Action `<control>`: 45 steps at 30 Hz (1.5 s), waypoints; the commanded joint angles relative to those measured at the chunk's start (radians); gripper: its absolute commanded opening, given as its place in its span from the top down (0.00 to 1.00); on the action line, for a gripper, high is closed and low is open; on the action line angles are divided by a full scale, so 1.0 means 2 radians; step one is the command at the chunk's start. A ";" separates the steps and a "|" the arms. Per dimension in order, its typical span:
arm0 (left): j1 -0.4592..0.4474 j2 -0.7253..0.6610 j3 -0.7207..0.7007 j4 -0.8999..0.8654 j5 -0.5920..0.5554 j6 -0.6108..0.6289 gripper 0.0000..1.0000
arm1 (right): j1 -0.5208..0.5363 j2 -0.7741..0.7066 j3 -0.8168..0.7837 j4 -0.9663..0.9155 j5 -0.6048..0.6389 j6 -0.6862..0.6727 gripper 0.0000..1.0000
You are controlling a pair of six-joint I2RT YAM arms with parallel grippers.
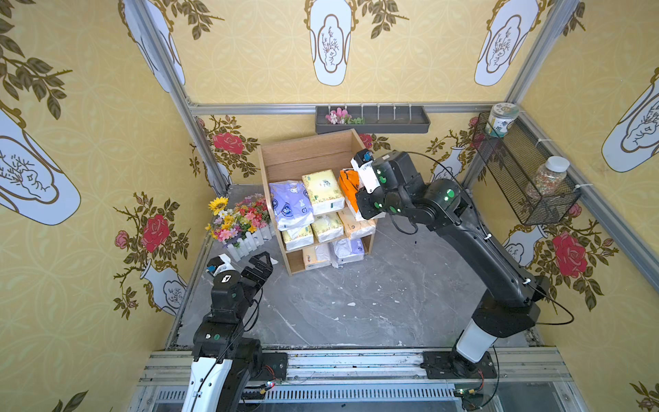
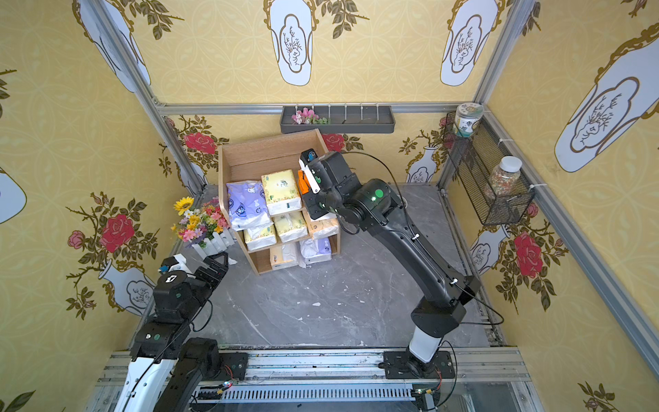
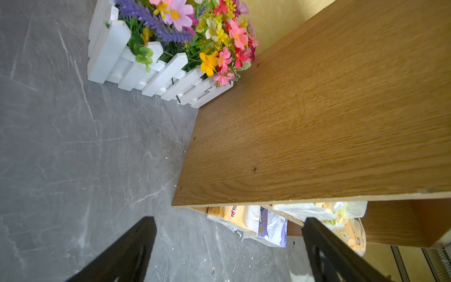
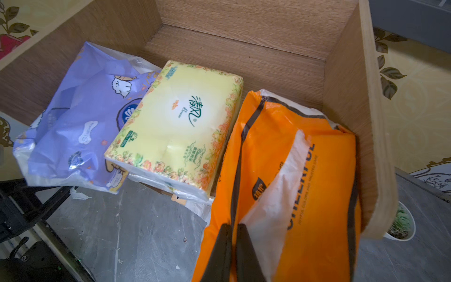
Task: Remove the tissue boxes from the shelf
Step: Pick up a box of tissues from the shelf, then place the box of tissues at the center of the board.
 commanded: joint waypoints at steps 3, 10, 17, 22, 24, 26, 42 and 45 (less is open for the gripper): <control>0.000 0.008 -0.001 0.014 0.020 -0.002 0.00 | 0.017 -0.053 -0.049 0.020 0.004 0.012 1.00; 0.000 0.014 -0.011 0.012 0.034 -0.004 0.00 | 0.032 -0.167 -0.149 0.043 -0.029 0.023 1.00; 0.000 0.016 -0.029 0.009 0.056 -0.016 0.00 | 0.033 -0.257 -0.207 0.013 -0.068 0.044 1.00; -0.001 0.013 -0.066 0.029 0.092 -0.037 0.00 | 0.033 -0.291 -0.262 -0.024 -0.092 0.071 1.00; -0.002 0.017 -0.078 0.037 0.103 -0.041 0.00 | 0.033 -0.296 -0.296 -0.022 -0.096 0.084 1.00; -0.008 0.023 -0.080 0.039 0.107 -0.044 0.00 | 0.033 -0.295 -0.333 -0.015 -0.115 0.096 1.00; -0.165 0.020 -0.131 0.058 0.039 -0.146 0.10 | 0.144 -0.233 -0.582 0.216 -0.016 0.177 1.00; -0.240 0.045 -0.131 0.075 -0.004 -0.175 0.11 | 0.185 -0.198 -0.597 0.249 0.049 0.198 1.00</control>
